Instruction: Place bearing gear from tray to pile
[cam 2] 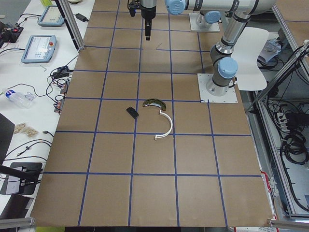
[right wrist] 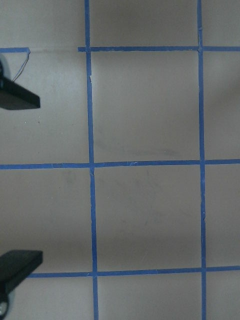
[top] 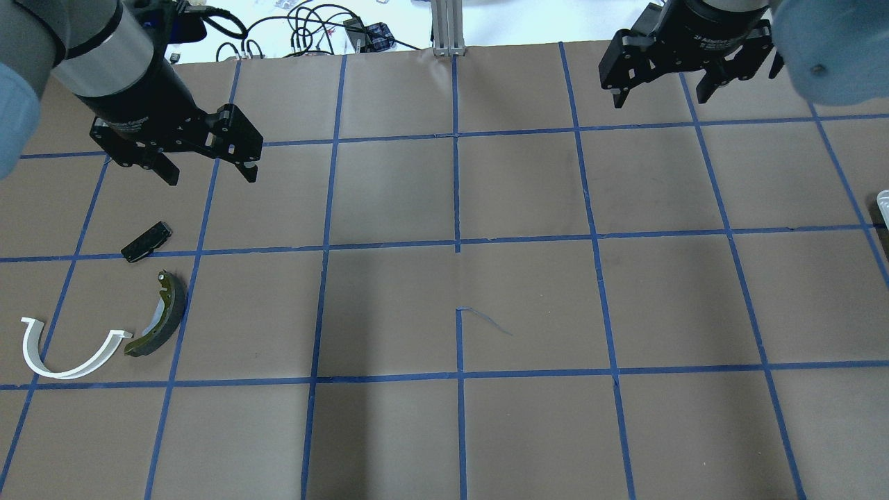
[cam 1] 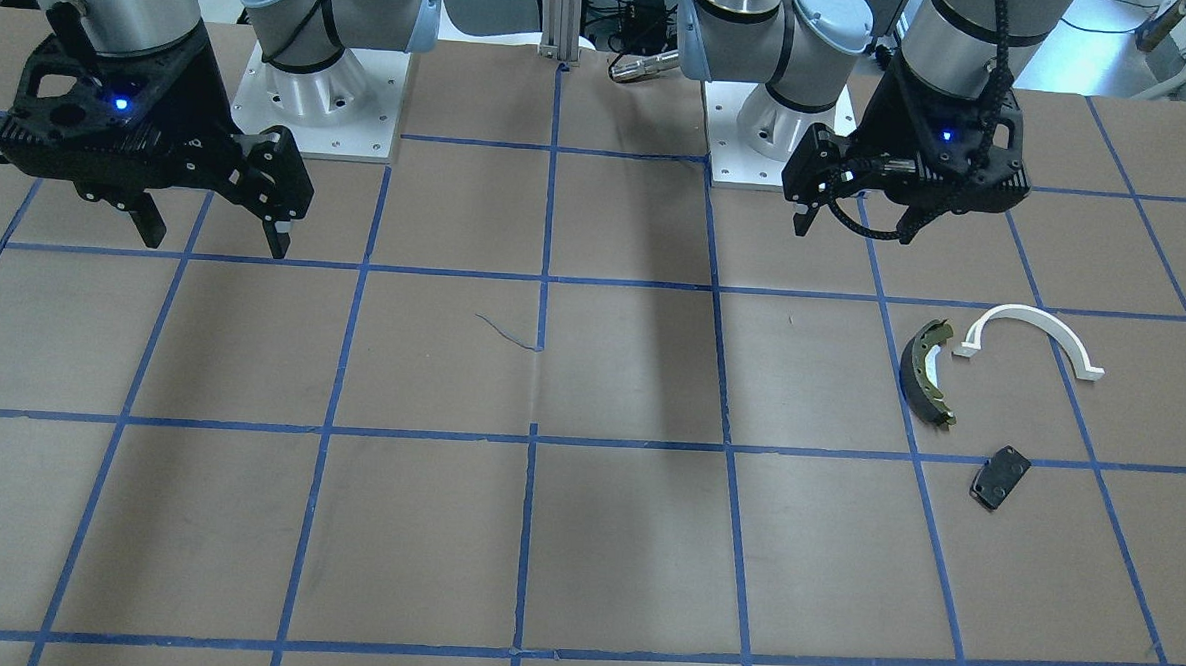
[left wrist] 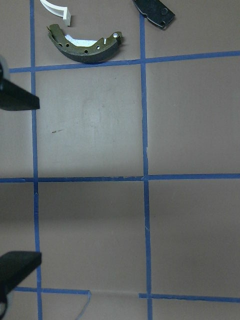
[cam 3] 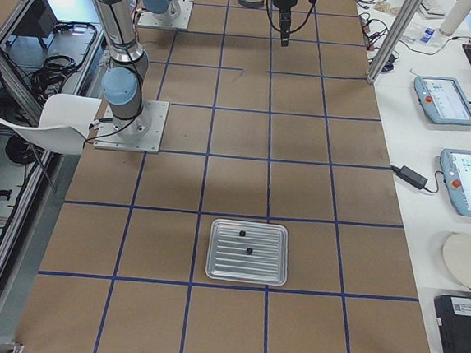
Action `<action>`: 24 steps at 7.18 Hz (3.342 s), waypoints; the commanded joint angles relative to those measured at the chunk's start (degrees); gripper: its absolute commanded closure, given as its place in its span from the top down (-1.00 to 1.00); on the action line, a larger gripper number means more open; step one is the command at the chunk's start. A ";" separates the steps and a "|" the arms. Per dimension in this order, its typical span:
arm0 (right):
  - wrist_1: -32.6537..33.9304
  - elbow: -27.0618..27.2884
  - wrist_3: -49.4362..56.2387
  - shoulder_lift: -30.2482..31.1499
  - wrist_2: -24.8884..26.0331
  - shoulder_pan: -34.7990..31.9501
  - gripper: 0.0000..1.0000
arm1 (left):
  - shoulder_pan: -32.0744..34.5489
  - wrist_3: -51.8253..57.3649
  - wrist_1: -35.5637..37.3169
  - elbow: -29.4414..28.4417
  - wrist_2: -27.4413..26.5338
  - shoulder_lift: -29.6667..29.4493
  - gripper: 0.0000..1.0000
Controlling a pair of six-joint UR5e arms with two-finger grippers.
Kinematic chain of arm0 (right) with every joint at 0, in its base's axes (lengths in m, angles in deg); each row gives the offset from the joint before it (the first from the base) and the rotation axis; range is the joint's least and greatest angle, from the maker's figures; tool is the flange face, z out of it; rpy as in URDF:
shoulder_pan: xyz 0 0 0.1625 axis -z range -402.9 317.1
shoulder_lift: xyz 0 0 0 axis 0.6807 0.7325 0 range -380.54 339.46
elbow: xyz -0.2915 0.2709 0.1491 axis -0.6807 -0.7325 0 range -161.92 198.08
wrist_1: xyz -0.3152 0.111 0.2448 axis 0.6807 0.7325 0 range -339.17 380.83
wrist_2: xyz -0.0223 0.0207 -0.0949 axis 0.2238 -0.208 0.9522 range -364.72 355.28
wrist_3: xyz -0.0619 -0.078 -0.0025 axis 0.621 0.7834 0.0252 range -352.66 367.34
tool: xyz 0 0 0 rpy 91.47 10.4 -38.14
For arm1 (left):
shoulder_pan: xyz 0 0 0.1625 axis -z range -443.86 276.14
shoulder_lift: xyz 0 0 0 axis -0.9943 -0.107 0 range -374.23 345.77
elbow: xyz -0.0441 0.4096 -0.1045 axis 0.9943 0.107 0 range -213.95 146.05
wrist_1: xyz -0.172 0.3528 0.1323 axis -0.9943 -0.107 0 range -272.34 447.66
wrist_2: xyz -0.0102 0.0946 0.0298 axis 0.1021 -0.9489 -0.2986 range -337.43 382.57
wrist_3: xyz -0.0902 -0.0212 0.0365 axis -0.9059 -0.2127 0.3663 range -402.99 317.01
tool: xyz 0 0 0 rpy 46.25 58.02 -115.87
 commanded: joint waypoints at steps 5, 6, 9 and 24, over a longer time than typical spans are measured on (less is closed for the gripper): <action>-0.73 0.10 -0.04 -0.23 0.08 0.00 1.00 | -0.12 -0.06 -0.05 -0.10 0.29 0.10 1.00; -0.91 -0.16 0.39 -0.76 0.26 0.00 1.00 | -0.12 -0.06 -0.05 -0.01 0.29 0.37 1.00; -3.79 -0.51 0.48 -1.46 0.17 0.35 1.00 | 0.06 -0.23 -0.22 -0.01 -0.24 0.63 1.00; 22.73 -4.03 90.99 -37.94 -1.68 55.81 1.00 | -0.03 2.58 -0.22 -1.77 0.19 -0.86 1.00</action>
